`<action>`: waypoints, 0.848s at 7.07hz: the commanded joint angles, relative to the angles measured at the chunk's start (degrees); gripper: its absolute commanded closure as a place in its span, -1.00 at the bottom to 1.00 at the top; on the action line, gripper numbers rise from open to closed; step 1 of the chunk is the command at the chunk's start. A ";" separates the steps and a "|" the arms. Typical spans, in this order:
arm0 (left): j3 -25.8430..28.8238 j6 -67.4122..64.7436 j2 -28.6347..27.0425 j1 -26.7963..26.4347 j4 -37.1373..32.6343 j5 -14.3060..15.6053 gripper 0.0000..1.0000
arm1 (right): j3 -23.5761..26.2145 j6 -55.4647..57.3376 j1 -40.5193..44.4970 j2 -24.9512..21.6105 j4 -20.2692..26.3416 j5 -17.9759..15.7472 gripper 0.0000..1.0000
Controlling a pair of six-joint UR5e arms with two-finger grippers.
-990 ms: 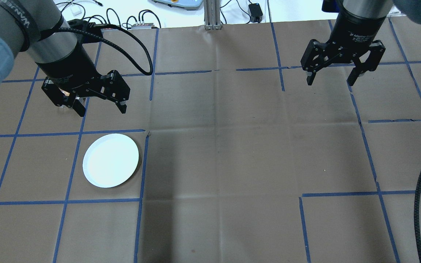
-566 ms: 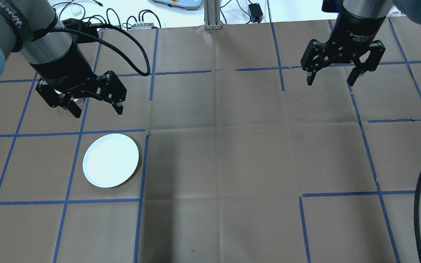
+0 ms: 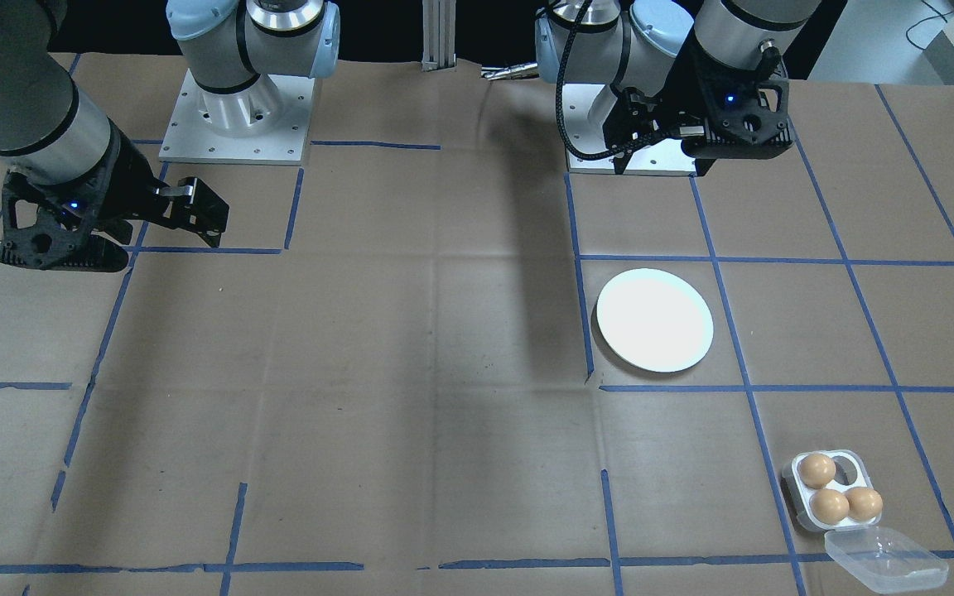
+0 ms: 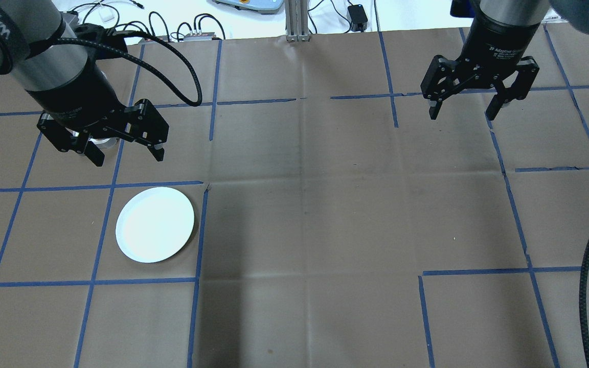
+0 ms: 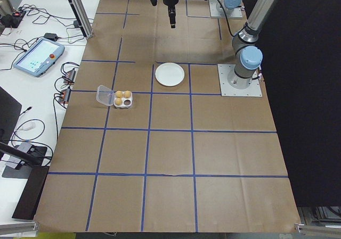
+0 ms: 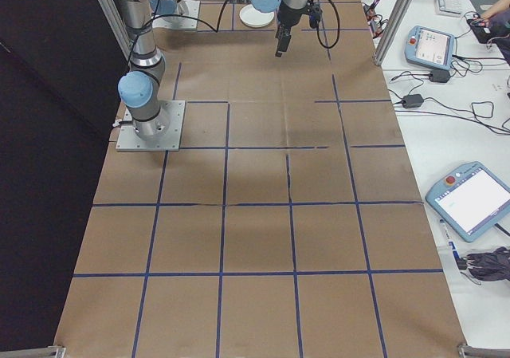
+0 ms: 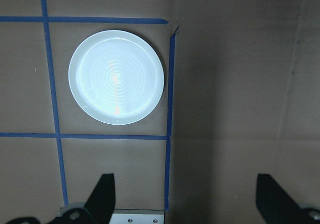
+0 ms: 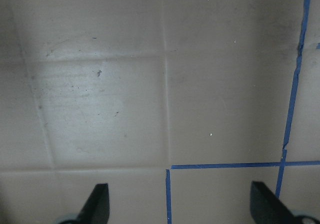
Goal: Place egg on plate
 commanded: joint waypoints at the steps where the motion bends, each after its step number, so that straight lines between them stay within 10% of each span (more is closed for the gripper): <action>1: -5.60 5.28 -2.02 8.10 7.62 1.27 -1.00 | 0.00 0.00 0.00 -0.03 0.00 0.00 -1.00; 6: -1.96 13.81 -19.31 14.98 27.11 5.05 -1.00 | 0.00 0.00 0.00 -0.03 0.00 -0.09 -1.00</action>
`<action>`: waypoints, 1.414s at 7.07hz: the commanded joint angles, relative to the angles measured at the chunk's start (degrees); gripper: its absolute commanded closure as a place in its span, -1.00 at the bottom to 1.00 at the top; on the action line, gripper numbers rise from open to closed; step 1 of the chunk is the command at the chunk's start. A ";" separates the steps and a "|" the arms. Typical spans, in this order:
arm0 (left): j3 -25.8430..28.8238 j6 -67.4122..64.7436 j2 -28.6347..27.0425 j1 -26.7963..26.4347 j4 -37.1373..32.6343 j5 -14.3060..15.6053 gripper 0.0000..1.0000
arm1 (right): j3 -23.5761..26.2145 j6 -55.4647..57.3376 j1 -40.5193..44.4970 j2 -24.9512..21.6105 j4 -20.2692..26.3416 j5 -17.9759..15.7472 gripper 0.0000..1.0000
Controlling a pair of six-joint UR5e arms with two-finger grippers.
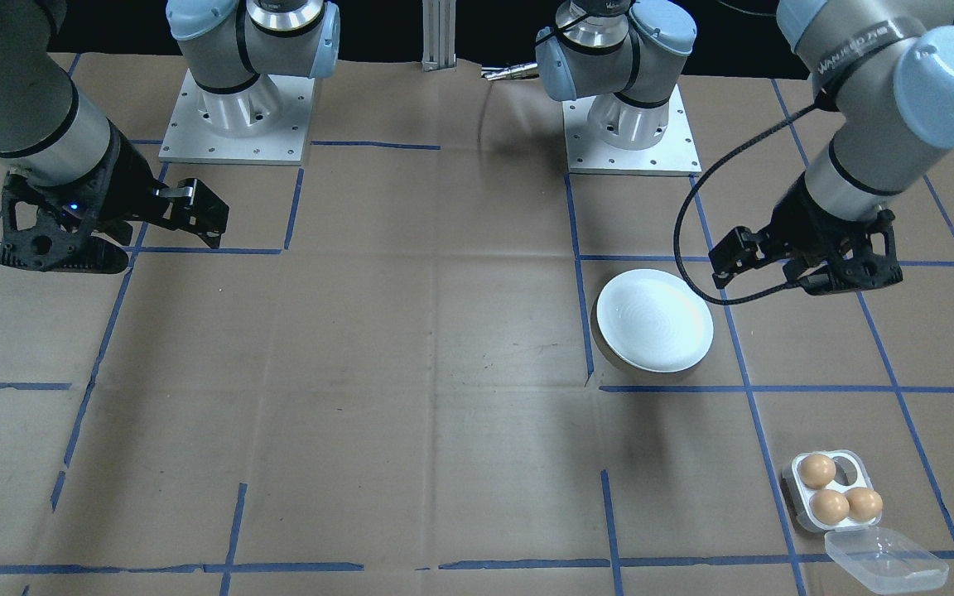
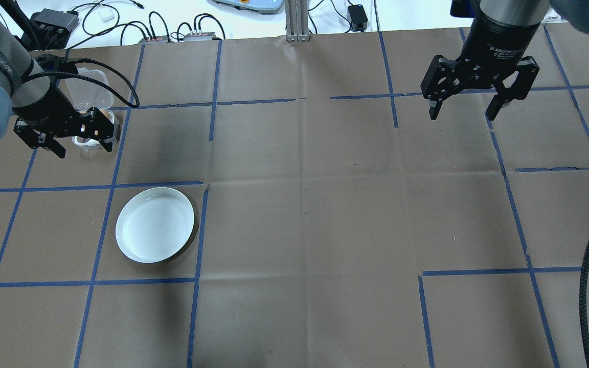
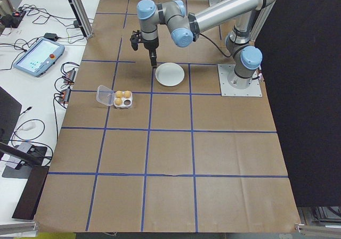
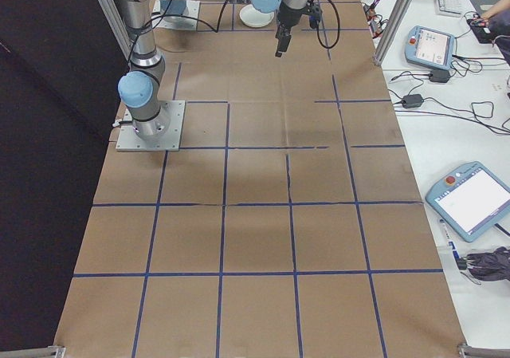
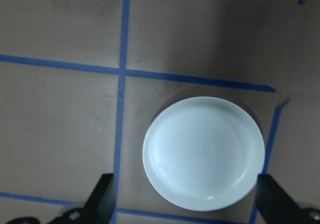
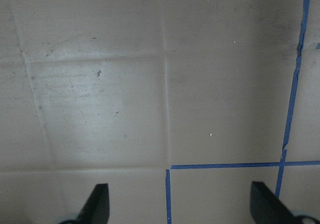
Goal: Place egg on plate
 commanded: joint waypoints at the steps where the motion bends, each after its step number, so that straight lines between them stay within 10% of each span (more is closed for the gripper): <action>1: 4.36 6.58 -7.85 3.44 3.17 0.78 -1.00 | 0.00 0.00 0.00 -0.04 0.00 0.05 -1.00; 10: 14.84 1.79 -24.67 4.25 10.65 0.25 -0.86 | 0.00 0.00 0.00 -0.04 0.00 0.05 -1.00</action>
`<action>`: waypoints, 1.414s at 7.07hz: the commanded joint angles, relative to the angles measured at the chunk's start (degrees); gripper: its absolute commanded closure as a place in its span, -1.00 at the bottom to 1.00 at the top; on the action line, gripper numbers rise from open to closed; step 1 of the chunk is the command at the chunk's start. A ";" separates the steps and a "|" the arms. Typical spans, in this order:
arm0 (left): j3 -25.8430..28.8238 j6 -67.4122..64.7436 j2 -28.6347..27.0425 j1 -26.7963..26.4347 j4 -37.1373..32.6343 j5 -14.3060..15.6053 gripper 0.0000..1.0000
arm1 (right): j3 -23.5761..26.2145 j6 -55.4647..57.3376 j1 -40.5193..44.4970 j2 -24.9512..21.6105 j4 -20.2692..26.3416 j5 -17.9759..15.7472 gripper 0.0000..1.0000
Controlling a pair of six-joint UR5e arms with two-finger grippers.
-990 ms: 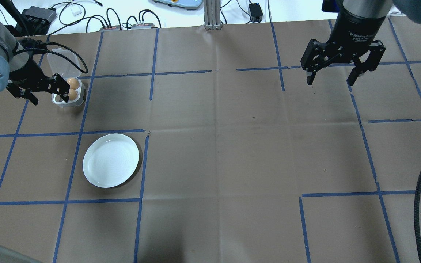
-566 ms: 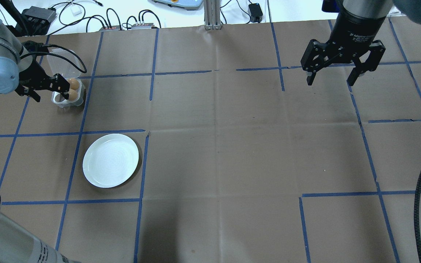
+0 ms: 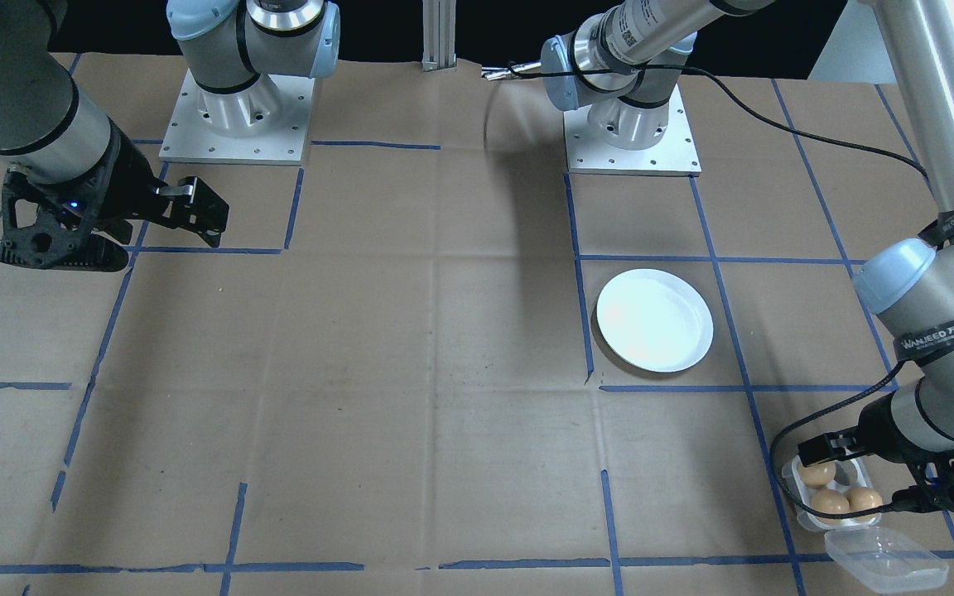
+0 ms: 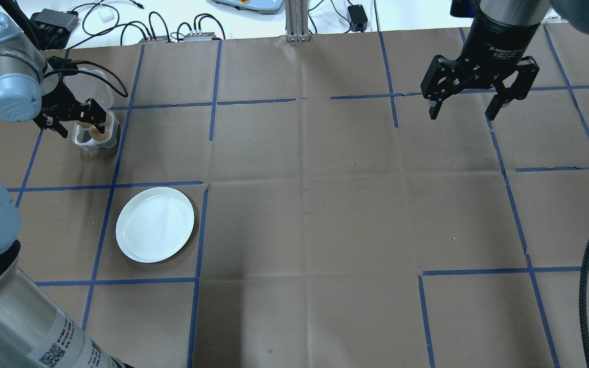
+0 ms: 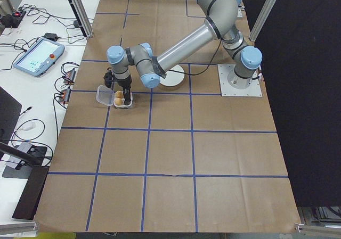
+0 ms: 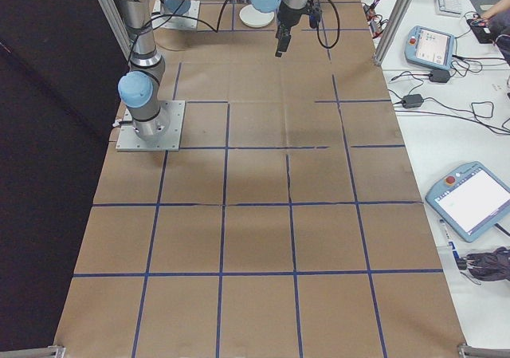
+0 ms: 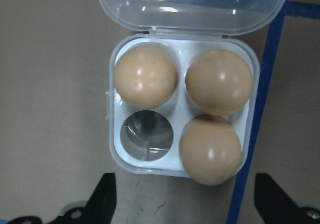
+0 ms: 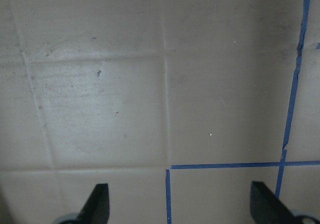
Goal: Place egg on plate
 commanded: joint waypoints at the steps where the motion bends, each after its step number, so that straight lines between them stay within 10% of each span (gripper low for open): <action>1: 0.23 -1.98 -0.34 -0.05 -0.02 -1.09 -0.74 | 0.00 0.00 0.00 -0.03 0.00 -0.05 -1.00; 10: 0.23 -4.18 -0.78 0.13 0.77 -3.11 -0.64 | 0.00 0.00 0.00 0.06 0.00 -0.05 -1.00</action>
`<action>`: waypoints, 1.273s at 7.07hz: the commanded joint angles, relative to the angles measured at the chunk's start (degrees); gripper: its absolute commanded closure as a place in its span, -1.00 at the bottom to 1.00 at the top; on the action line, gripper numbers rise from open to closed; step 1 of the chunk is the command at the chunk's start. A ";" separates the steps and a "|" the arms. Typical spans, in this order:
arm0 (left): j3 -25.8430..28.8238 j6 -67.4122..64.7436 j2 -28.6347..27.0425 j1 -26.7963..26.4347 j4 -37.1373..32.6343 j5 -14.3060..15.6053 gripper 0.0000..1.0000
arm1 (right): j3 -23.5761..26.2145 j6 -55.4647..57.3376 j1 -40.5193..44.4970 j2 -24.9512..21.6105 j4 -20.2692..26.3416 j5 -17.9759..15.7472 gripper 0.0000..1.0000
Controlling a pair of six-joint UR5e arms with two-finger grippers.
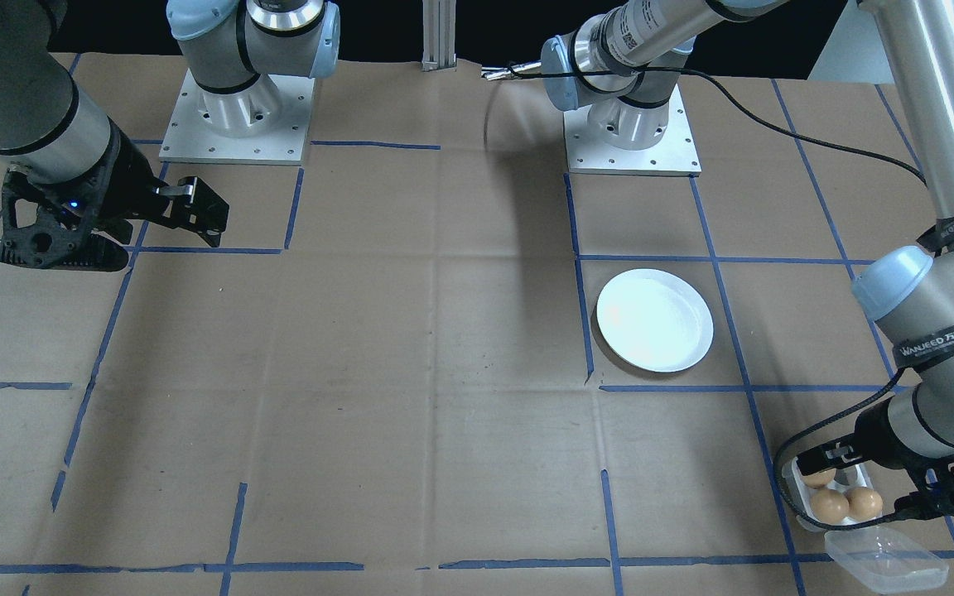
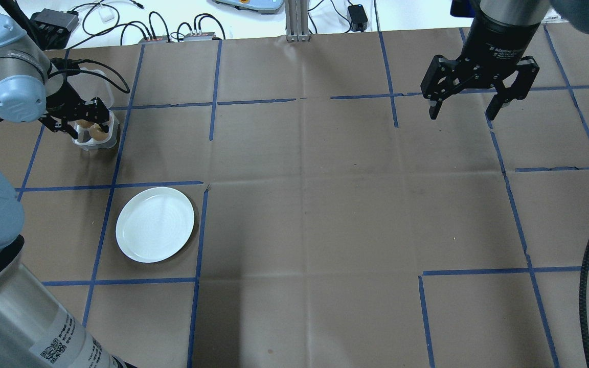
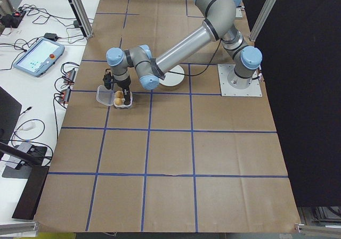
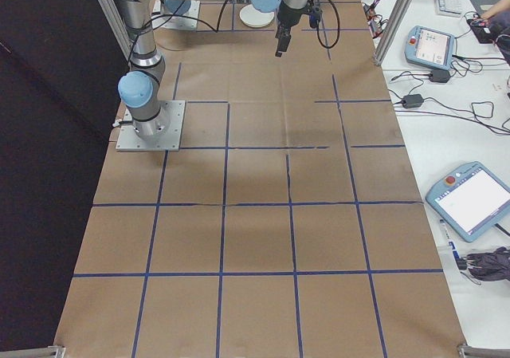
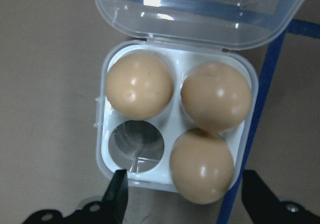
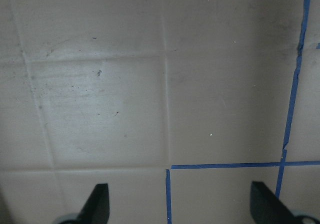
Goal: Place egg on plate
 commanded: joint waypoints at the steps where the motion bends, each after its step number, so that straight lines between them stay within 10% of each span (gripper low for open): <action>1: 0.00 -0.30 -0.01 0.06 0.04 -1.00 -0.64 | 0.00 0.00 0.00 0.07 0.00 0.02 -1.00; 9: 0.09 -3.28 -0.36 0.24 0.13 -2.74 -0.12 | 0.00 0.00 0.00 0.07 0.00 0.02 -1.00</action>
